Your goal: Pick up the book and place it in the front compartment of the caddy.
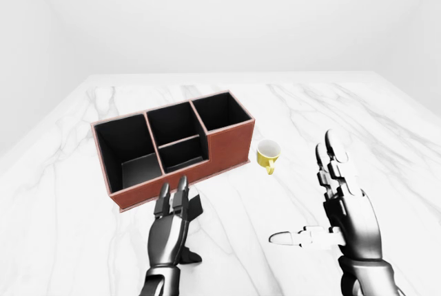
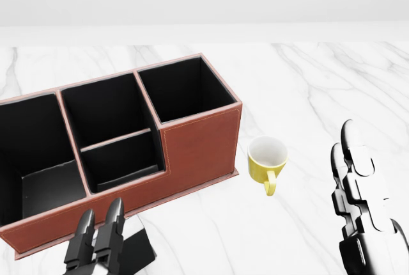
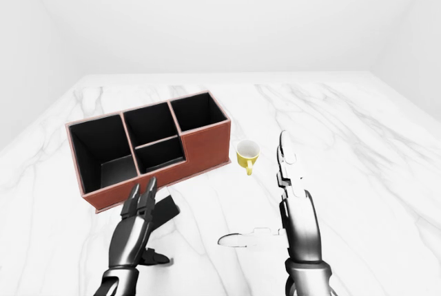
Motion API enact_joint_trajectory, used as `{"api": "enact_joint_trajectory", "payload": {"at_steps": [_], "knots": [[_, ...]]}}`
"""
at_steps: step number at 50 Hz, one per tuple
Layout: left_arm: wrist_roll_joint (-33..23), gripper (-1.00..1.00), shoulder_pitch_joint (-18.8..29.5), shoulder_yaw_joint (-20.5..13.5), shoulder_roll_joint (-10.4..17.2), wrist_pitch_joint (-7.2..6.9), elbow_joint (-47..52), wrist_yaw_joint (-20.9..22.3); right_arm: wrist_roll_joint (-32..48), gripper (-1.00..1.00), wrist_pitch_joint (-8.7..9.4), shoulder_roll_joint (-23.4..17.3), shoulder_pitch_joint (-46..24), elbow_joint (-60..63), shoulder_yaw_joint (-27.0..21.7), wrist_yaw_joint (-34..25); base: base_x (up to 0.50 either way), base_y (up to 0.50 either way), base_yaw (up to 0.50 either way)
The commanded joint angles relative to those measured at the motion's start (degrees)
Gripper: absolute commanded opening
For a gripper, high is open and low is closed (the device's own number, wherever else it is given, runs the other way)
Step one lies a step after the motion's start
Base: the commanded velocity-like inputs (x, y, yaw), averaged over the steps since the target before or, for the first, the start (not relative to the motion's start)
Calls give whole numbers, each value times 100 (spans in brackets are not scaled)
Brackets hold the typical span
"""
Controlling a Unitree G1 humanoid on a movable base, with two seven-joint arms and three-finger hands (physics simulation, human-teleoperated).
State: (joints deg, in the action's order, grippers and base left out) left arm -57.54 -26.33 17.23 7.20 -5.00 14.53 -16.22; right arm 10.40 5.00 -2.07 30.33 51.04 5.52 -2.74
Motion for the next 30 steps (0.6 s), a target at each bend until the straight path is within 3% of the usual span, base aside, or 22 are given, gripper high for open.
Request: {"api": "enact_joint_trajectory", "payload": {"at_steps": [1,19,28,29,30], "knots": [[-23,100,91,-32,-48,0,-361,67,3,100,0,-4,-21,-7,6,2,0,0,0],[55,100,550,-236,-214,0,-1318,86,12,100,0,-8,-1,15,-2,-31,0,0,0],[63,100,472,-104,-213,0,-1412,174,40,100,0,-20,10,17,32,-15,0,0,0],[37,69,445,-43,-190,0,-1374,201,32,100,0,-20,15,17,25,-13,0,0,0],[38,69,443,-37,-187,0,-1371,202,32,100,0,-20,15,17,24,-13,0,0,0]]}}
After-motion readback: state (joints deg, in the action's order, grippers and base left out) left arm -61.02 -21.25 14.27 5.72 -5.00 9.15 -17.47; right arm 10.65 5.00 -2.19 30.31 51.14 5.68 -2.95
